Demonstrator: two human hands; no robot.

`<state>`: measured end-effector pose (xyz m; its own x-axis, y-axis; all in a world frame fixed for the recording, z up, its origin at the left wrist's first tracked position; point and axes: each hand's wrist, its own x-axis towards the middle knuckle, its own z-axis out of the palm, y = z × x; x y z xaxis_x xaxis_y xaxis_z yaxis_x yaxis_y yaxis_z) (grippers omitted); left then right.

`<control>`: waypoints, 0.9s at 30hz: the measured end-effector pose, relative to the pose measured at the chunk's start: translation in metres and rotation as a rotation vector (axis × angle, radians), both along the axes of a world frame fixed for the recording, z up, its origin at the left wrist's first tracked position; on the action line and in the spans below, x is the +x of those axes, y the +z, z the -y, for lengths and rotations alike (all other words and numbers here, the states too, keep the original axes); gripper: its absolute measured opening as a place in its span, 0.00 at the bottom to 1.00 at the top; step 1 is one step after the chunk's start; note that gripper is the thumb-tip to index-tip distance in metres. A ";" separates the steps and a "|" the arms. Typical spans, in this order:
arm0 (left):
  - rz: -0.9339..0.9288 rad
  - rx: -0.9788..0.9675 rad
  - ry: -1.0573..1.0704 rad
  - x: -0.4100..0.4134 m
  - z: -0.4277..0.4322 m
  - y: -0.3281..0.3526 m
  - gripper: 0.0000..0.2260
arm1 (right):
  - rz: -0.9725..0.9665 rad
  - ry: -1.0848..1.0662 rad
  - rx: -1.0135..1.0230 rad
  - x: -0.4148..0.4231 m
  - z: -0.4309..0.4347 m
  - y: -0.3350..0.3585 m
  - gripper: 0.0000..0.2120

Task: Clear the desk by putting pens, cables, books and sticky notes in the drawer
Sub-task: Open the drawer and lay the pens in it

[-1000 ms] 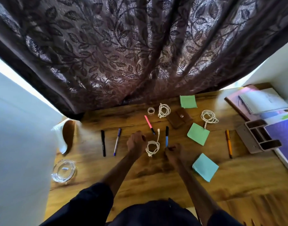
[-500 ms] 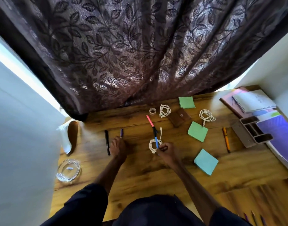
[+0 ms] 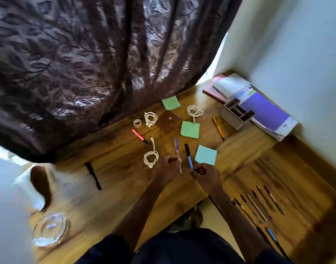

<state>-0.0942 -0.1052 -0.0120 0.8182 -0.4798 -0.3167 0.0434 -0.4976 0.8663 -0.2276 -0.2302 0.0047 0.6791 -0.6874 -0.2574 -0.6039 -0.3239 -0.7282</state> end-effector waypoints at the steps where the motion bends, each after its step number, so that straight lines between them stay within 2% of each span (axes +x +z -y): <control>1: -0.075 -0.030 -0.049 -0.011 0.011 0.009 0.12 | 0.000 -0.021 0.007 -0.012 0.004 -0.001 0.07; 3: -0.206 -0.094 -0.102 -0.028 0.032 0.021 0.18 | -0.008 -0.054 0.035 -0.033 0.013 0.000 0.06; 5: -0.258 -0.103 -0.166 -0.038 0.049 0.023 0.18 | -0.021 -0.077 0.051 -0.053 0.021 0.001 0.06; 8: -0.227 -0.117 -0.288 -0.054 0.074 0.024 0.13 | -0.042 -0.101 0.022 -0.088 0.036 0.004 0.07; 10: -0.160 -0.087 -0.330 -0.072 0.087 0.027 0.12 | -0.012 -0.119 0.043 -0.107 0.042 0.010 0.06; 13: -0.155 -0.081 -0.396 -0.115 0.109 0.026 0.09 | 0.036 -0.165 0.021 -0.141 0.053 0.019 0.10; 16: -0.150 -0.055 -0.459 -0.158 0.128 0.019 0.12 | 0.062 -0.223 -0.023 -0.177 0.068 0.014 0.04; 17: -0.163 -0.034 -0.471 -0.173 0.134 0.021 0.12 | 0.048 -0.228 -0.024 -0.190 0.075 0.010 0.01; 20: -0.172 0.045 -0.470 -0.213 0.150 0.010 0.13 | -0.007 -0.244 -0.040 -0.233 0.096 -0.007 0.02; 23: -0.225 0.120 -0.411 -0.248 0.167 -0.007 0.16 | -0.070 -0.367 -0.018 -0.287 0.124 -0.028 0.05; 27: -0.241 0.203 -0.398 -0.286 0.183 -0.014 0.11 | -0.268 -0.328 0.019 -0.356 0.152 -0.060 0.04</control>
